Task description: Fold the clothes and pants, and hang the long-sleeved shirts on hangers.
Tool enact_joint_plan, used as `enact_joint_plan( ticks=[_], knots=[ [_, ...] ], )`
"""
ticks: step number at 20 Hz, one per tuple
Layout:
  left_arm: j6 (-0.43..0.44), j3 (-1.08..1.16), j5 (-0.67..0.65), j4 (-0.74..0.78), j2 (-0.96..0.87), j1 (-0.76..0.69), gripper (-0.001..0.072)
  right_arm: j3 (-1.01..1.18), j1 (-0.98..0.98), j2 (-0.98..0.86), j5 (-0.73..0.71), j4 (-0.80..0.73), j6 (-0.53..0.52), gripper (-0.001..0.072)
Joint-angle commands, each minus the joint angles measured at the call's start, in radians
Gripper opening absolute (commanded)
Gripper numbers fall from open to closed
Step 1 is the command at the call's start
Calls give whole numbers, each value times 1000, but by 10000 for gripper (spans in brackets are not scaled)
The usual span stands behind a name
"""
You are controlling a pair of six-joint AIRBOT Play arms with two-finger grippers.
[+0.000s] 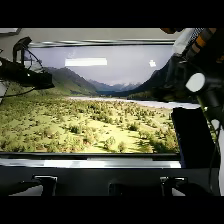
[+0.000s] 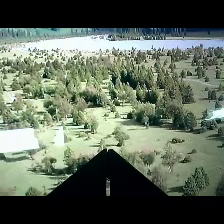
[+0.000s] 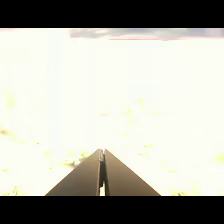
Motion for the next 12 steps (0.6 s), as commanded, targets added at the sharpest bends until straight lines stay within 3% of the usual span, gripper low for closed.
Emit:
enact_joint_plan(
  ticks=[1,12],
  knots=[
    [6,-41,-1,11,37,-8,17,2,135,1,-35,-43,-26,39],
    [6,-41,0,11,33,-8,17,2,137,1,-29,-32,-25,39]
  ],
)
